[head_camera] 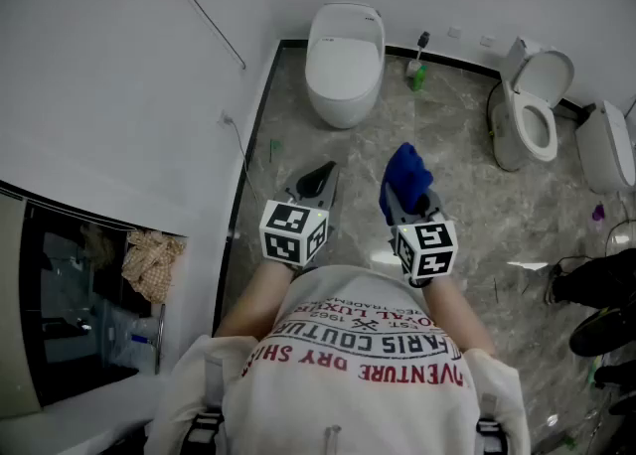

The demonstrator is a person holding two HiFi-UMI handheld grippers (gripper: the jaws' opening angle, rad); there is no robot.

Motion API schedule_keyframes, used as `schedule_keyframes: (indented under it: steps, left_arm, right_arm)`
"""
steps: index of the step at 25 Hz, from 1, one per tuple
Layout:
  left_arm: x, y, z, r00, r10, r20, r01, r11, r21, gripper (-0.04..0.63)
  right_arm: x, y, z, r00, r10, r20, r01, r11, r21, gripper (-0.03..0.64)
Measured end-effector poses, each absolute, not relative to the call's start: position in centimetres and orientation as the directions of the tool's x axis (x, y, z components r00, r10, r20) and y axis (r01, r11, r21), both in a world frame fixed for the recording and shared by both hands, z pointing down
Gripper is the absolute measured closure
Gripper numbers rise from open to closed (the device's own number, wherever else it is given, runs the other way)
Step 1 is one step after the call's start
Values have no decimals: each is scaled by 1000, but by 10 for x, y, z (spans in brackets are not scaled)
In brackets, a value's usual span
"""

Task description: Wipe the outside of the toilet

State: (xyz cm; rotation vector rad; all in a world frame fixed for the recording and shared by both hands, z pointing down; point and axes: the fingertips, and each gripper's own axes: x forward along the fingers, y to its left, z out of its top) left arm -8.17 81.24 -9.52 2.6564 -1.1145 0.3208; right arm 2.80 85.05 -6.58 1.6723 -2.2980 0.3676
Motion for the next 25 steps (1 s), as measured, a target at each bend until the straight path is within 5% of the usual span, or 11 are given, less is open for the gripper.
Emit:
schedule_keyframes:
  steps: [25]
  left_arm:
    - [-112,722,-58,599,-723,344,-796,-581,167,591]
  right_arm:
    - [66,763,-29,-307,-839,448,-952,266,-153,534]
